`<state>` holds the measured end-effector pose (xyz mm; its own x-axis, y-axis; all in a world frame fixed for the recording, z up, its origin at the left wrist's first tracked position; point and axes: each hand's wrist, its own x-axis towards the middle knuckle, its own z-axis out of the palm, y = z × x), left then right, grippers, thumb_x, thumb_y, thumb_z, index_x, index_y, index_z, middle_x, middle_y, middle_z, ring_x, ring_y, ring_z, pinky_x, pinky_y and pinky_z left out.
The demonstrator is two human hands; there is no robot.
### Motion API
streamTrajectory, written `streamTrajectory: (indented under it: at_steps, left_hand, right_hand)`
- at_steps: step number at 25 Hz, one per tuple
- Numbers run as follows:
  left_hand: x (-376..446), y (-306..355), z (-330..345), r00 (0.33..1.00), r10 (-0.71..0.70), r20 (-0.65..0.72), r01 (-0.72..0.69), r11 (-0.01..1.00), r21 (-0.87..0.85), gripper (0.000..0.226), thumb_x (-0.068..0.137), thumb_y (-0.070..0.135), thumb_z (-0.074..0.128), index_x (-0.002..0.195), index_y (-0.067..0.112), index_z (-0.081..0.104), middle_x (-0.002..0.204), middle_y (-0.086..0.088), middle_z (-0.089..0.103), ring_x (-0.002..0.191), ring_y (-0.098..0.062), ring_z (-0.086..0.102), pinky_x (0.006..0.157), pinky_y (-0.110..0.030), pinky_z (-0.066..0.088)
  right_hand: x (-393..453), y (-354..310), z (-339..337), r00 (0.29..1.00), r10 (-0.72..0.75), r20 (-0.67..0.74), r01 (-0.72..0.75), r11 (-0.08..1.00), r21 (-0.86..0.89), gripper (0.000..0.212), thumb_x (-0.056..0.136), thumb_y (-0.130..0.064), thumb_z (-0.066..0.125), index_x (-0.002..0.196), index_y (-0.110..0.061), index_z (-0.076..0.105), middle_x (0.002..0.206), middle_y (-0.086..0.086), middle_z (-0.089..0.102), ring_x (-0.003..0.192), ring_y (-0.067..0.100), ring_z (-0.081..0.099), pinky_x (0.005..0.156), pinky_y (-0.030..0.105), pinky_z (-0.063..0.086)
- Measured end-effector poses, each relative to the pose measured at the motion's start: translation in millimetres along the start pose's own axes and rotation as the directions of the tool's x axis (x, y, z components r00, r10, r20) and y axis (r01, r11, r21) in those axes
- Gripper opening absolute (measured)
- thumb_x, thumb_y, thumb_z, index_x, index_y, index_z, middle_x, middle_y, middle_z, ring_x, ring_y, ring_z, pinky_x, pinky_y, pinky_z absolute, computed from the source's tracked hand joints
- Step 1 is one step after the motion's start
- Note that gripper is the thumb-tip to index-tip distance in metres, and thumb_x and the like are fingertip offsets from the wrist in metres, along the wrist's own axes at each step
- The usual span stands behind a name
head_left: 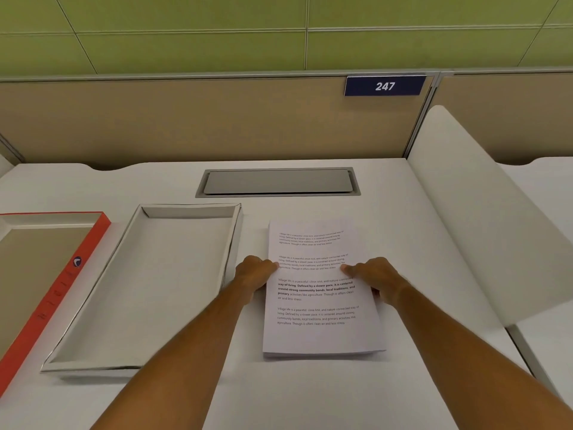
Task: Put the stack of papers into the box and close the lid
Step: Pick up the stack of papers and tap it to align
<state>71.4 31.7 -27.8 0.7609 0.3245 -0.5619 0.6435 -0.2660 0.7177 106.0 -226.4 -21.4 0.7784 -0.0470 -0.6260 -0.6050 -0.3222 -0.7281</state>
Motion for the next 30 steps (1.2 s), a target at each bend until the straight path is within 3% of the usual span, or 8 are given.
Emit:
streamTrajectory:
  at_steps: [5, 8, 16, 20, 22, 26, 30]
  left_hand:
    - [6.5, 0.2, -5.5, 0.993, -0.033, 0.117, 0.05, 0.988, -0.149, 0.023, 0.085, 0.021, 0.067, 0.099, 0.004, 0.065, 0.101, -0.013, 0.075, 0.098, -0.032, 0.07, 0.094, -0.049, 0.054]
    - [4.8, 0.9, -11.8, 0.983, -0.078, 0.167, 0.119, 0.961, -0.249, 0.015, 0.088, 0.006, 0.064, 0.1, -0.002, 0.066, 0.093, -0.016, 0.077, 0.09, -0.03, 0.073, 0.083, -0.043, 0.059]
    - [0.3, 7.0, -14.6, 0.986, -0.066, 0.152, 0.107, 0.954, -0.279, 0.02, 0.085, -0.005, 0.067, 0.104, -0.011, 0.064, 0.102, -0.023, 0.073, 0.085, -0.031, 0.072, 0.066, -0.038, 0.06]
    - [-11.0, 22.8, -18.7, 0.995, 0.063, 0.073, -0.045, 0.973, -0.227, 0.012, 0.086, -0.003, 0.066, 0.097, -0.009, 0.065, 0.104, -0.021, 0.073, 0.082, -0.025, 0.072, 0.059, -0.028, 0.06]
    - [-19.0, 36.0, -27.3, 0.984, 0.177, 0.033, -0.166, 0.964, -0.21, 0.009, 0.087, -0.001, 0.065, 0.096, -0.003, 0.066, 0.105, -0.018, 0.073, 0.088, -0.025, 0.072, 0.067, -0.03, 0.061]
    - [-37.7, 60.6, -47.0, 0.9, 0.43, -0.071, -0.435, 0.883, -0.178, 0.02, 0.085, 0.001, 0.069, 0.104, -0.002, 0.064, 0.1, -0.015, 0.072, 0.097, -0.033, 0.071, 0.081, -0.039, 0.06]
    - [-54.6, 67.7, -56.1, 0.809, 0.568, -0.15, -0.584, 0.805, -0.103, 0.02, 0.084, 0.009, 0.071, 0.103, 0.005, 0.065, 0.101, -0.012, 0.072, 0.097, -0.03, 0.069, 0.089, -0.042, 0.058]
  right_hand:
    - [1.1, 0.9, -13.8, 0.994, 0.021, 0.104, -0.036, 0.988, 0.149, 0.035, 0.08, -0.016, 0.077, 0.109, 0.001, 0.066, 0.1, 0.019, 0.076, 0.089, 0.034, 0.073, 0.079, 0.044, 0.06]
    - [3.9, 3.1, -21.7, 0.993, 0.051, 0.109, -0.072, 0.977, 0.201, 0.022, 0.086, -0.011, 0.067, 0.104, 0.002, 0.064, 0.094, 0.019, 0.073, 0.082, 0.032, 0.07, 0.072, 0.04, 0.058]
    - [9.9, -4.5, -20.1, 0.997, 0.026, 0.079, -0.034, 0.994, 0.103, 0.001, 0.09, -0.001, 0.063, 0.09, 0.001, 0.063, 0.085, 0.015, 0.07, 0.074, 0.027, 0.067, 0.061, 0.035, 0.054]
    - [-1.7, -21.2, -22.4, 0.994, -0.107, 0.037, 0.104, 0.992, 0.075, 0.005, 0.092, -0.001, 0.059, 0.088, 0.001, 0.061, 0.088, 0.013, 0.068, 0.073, 0.023, 0.066, 0.059, 0.033, 0.053]
    - [-11.5, -34.2, -30.3, 0.968, -0.249, 0.033, 0.246, 0.966, 0.076, 0.008, 0.093, -0.001, 0.056, 0.092, 0.002, 0.063, 0.094, 0.013, 0.07, 0.077, 0.021, 0.068, 0.06, 0.031, 0.054]
    - [-35.5, -52.4, -46.8, 0.851, -0.526, -0.015, 0.524, 0.846, 0.098, 0.009, 0.094, -0.003, 0.057, 0.1, -0.008, 0.062, 0.101, 0.012, 0.071, 0.092, 0.028, 0.071, 0.073, 0.037, 0.059]
    - [-52.8, -56.1, -53.5, 0.742, -0.668, -0.052, 0.67, 0.736, 0.096, 0.008, 0.094, -0.005, 0.058, 0.097, -0.012, 0.06, 0.106, 0.017, 0.069, 0.098, 0.034, 0.068, 0.086, 0.046, 0.059]
